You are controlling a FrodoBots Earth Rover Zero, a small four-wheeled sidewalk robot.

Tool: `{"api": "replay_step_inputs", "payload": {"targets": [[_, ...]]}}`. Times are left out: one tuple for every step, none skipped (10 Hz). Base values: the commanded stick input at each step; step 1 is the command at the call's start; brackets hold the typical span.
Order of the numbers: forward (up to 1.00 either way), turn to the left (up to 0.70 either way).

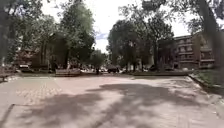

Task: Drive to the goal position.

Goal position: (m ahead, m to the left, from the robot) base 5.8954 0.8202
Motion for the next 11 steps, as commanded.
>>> {"api": "replay_step_inputs", "payload": {"targets": [[0.85, 0.00], [0.85, 0.00], [0.85, 0.00], [0.85, 0.00], [0.85, 0.00], [0.85, 0.00], [0.85, 0.00], [0.85, 0.00], [0.85, 0.00], [0.85, 0.00], [0.85, 0.00]]}}
